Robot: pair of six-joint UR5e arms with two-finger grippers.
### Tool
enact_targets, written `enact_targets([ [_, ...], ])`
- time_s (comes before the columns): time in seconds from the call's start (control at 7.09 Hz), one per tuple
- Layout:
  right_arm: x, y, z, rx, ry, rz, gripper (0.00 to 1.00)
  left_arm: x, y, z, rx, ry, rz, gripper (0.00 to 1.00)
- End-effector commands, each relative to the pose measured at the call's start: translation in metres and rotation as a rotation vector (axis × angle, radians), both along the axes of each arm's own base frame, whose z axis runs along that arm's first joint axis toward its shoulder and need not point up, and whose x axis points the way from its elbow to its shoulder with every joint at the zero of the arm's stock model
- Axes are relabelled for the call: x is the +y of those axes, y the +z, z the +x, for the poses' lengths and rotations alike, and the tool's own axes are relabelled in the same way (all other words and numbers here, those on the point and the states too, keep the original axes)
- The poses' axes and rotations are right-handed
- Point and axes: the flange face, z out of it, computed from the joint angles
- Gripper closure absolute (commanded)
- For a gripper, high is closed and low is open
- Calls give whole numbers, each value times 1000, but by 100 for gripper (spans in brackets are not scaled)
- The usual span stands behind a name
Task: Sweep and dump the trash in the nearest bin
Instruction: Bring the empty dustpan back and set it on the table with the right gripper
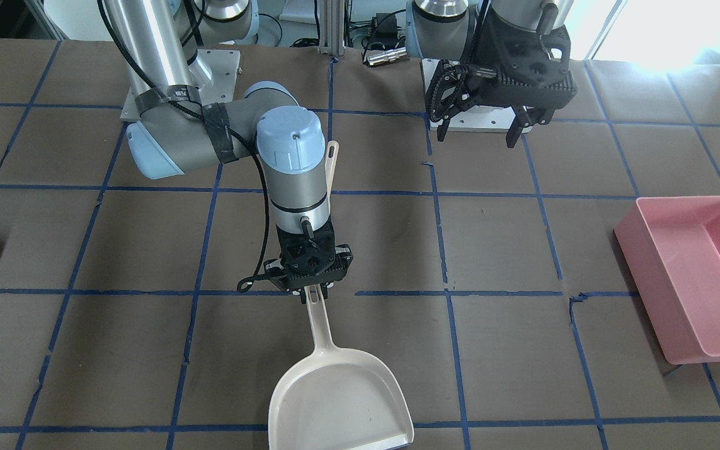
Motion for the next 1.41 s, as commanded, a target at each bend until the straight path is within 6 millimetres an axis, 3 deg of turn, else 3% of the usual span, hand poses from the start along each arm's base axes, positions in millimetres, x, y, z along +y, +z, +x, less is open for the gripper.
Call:
enact_targets([
  [0.0, 1, -6, -2, 39, -8, 0, 31, 0, 0, 0, -1, 0, 0, 0],
  [0.14, -1, -3, -2, 33, -9, -8, 15, 0, 0, 0, -1, 0, 0, 0],
  [0.42, -10, 6, -12, 30, -16, 4, 7, 0, 0, 0, 0, 0, 0, 0],
  [0.56, -24, 25, -19, 44, -10, 30, 7, 1, 1, 0, 0, 0, -2, 0],
  [0.85, -55, 83, -69, 38, 12, 114, 7, 1, 1, 0, 0, 0, -2, 0],
  [0.99, -55, 107, -111, 39, 19, 150, 6, 1, 1, 0, 0, 0, -2, 0],
  [1.13, -44, 136, -150, 47, -1, 185, 4, 1, 1, 0, 0, 0, -2, 0],
  [1.27, -24, 163, -174, 48, -40, 231, 4, 0, 2, 0, 1, 0, -3, 0],
])
